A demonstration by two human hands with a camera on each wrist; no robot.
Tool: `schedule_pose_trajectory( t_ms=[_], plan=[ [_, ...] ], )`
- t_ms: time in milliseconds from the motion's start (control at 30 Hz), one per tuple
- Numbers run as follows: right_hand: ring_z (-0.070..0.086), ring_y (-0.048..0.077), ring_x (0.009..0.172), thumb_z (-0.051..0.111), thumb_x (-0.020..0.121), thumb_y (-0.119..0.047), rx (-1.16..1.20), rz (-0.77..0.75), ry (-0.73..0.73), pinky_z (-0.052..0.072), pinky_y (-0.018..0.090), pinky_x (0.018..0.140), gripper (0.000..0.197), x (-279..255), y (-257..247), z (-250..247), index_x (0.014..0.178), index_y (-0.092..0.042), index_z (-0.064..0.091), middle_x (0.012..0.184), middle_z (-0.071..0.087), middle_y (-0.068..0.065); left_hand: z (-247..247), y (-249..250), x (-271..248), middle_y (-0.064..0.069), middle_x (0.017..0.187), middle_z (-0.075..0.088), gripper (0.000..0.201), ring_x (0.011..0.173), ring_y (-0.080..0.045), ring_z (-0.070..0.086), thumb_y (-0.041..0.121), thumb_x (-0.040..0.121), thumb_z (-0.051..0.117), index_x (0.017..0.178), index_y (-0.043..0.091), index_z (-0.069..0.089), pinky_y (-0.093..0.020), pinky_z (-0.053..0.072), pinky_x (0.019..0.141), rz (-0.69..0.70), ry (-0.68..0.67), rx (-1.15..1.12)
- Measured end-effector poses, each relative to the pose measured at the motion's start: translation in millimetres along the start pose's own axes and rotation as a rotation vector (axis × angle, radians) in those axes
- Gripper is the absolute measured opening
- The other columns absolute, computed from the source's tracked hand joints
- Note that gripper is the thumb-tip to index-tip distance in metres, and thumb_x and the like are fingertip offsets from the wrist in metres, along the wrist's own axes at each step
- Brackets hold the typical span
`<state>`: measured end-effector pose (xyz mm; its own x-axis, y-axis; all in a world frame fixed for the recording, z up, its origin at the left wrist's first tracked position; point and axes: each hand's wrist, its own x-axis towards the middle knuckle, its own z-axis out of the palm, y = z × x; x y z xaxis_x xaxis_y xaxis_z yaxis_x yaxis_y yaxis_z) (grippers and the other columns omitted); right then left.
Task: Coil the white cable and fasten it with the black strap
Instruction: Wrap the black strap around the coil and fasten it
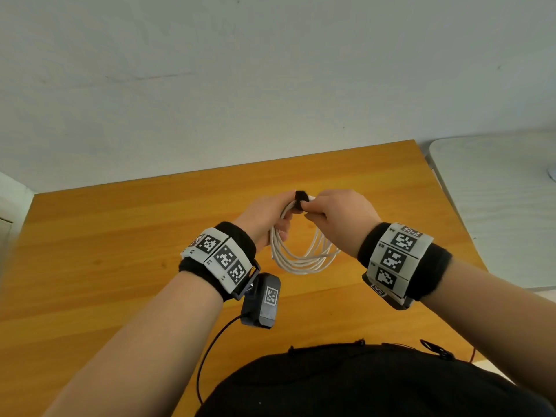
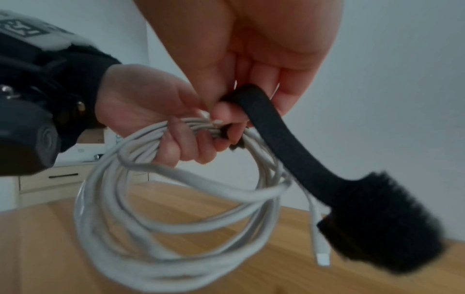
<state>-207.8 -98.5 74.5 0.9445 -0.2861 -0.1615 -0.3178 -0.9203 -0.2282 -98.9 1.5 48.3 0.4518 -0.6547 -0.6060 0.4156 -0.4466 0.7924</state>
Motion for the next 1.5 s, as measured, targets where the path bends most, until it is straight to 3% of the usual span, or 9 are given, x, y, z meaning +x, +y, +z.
schedule_pose_trajectory(
  t_ms=[300, 500, 600, 733, 1033, 1133, 1267, 1400, 1500],
  plan=[
    [0.058, 0.022, 0.098, 0.044, 0.096, -0.026, 0.212, -0.084, 0.024, 0.049, 0.035, 0.079, 0.039, -11.8, -0.5, 19.1, 0.135, -0.018, 0.048, 0.113, 0.062, 0.003, -9.8, -3.1, 0.3, -0.003, 0.059, 0.040, 0.033, 0.051, -0.019, 0.037, 0.036, 0.096, 0.046, 0.082, 0.006, 0.053, -0.031, 0.034, 0.056, 0.170, 0.099, 0.399],
    [0.058, 0.013, 0.101, 0.042, 0.097, -0.022, 0.528, 0.253, 0.242, 0.045, 0.023, 0.083, 0.031, 3.1, 22.7, 1.7, 0.122, -0.016, 0.059, 0.116, 0.064, 0.001, -13.9, 5.3, -8.3, -0.002, 0.061, 0.039, 0.036, 0.054, -0.016, 0.036, 0.036, 0.099, 0.039, 0.074, 0.013, 0.052, -0.029, 0.030, 0.058, 0.298, 0.070, 0.785],
    [0.059, 0.012, 0.103, 0.040, 0.098, -0.023, 0.696, 0.291, 0.116, 0.043, 0.022, 0.085, 0.031, 13.3, 34.0, 2.1, 0.117, -0.015, 0.063, 0.110, 0.066, -0.002, -12.0, 11.7, -15.5, 0.000, 0.060, 0.042, 0.029, 0.053, -0.013, 0.039, 0.036, 0.098, 0.041, 0.090, 0.016, 0.060, -0.024, 0.032, 0.055, 0.305, -0.037, 0.729],
    [0.061, 0.012, 0.069, 0.049, 0.095, -0.025, 1.142, 0.414, -0.144, 0.048, 0.019, 0.063, 0.030, 17.6, 38.0, 10.5, 0.104, -0.004, 0.068, 0.088, 0.070, 0.012, -6.2, 16.4, -15.7, 0.004, 0.058, 0.044, 0.029, 0.044, -0.003, 0.037, 0.037, 0.096, 0.044, 0.072, 0.026, 0.052, -0.014, 0.030, 0.046, 0.385, -0.128, 0.794],
    [0.048, 0.019, 0.045, 0.048, 0.085, -0.034, 1.674, 0.346, -0.660, 0.040, 0.021, 0.041, 0.045, 5.3, 43.8, 21.2, 0.101, 0.004, 0.065, 0.086, 0.071, 0.022, 1.3, 17.0, -10.0, 0.006, 0.057, 0.045, 0.031, 0.043, 0.000, 0.040, 0.036, 0.096, 0.044, 0.076, 0.014, 0.054, -0.011, 0.033, 0.048, 0.446, -0.188, 0.764],
    [0.043, 0.014, 0.032, 0.044, 0.082, -0.032, 1.793, 0.334, -0.696, 0.035, 0.017, 0.035, 0.044, 1.1, 41.8, 23.4, 0.086, 0.002, 0.072, 0.075, 0.071, 0.021, 2.4, 18.1, -9.6, 0.005, 0.057, 0.045, 0.031, 0.044, 0.000, 0.040, 0.036, 0.096, 0.044, 0.078, 0.013, 0.055, -0.010, 0.032, 0.049, 0.454, -0.198, 0.757],
    [0.044, 0.012, 0.035, 0.056, 0.076, -0.031, 1.889, 0.236, -0.759, 0.034, 0.019, 0.040, 0.035, 1.3, 45.9, 28.1, 0.091, -0.002, 0.068, 0.057, 0.059, 0.007, 2.2, 18.6, -9.3, 0.004, 0.058, 0.045, 0.030, 0.045, -0.001, 0.040, 0.036, 0.096, 0.045, 0.072, 0.020, 0.052, -0.011, 0.033, 0.050, 0.473, -0.197, 0.757],
    [0.049, 0.013, 0.044, 0.058, 0.077, -0.030, 1.858, 0.300, -0.748, 0.041, 0.021, 0.045, 0.032, 4.7, 48.6, 24.1, 0.087, -0.001, 0.068, 0.062, 0.054, 0.002, 2.4, 18.8, -11.6, 0.005, 0.057, 0.043, 0.029, 0.045, -0.001, 0.038, 0.035, 0.096, 0.044, 0.075, 0.017, 0.052, -0.011, 0.033, 0.049, 0.462, -0.185, 0.740],
    [0.054, 0.013, 0.053, 0.048, 0.087, -0.018, 1.771, 0.360, -0.587, 0.048, 0.022, 0.050, 0.031, 8.5, 52.8, 20.0, 0.105, 0.005, 0.061, 0.074, 0.061, 0.006, 4.2, 17.6, -13.2, 0.005, 0.055, 0.043, 0.031, 0.047, -0.005, 0.038, 0.036, 0.096, 0.043, 0.069, 0.023, 0.049, -0.019, 0.033, 0.052, 0.450, -0.200, 0.799]
  ],
)
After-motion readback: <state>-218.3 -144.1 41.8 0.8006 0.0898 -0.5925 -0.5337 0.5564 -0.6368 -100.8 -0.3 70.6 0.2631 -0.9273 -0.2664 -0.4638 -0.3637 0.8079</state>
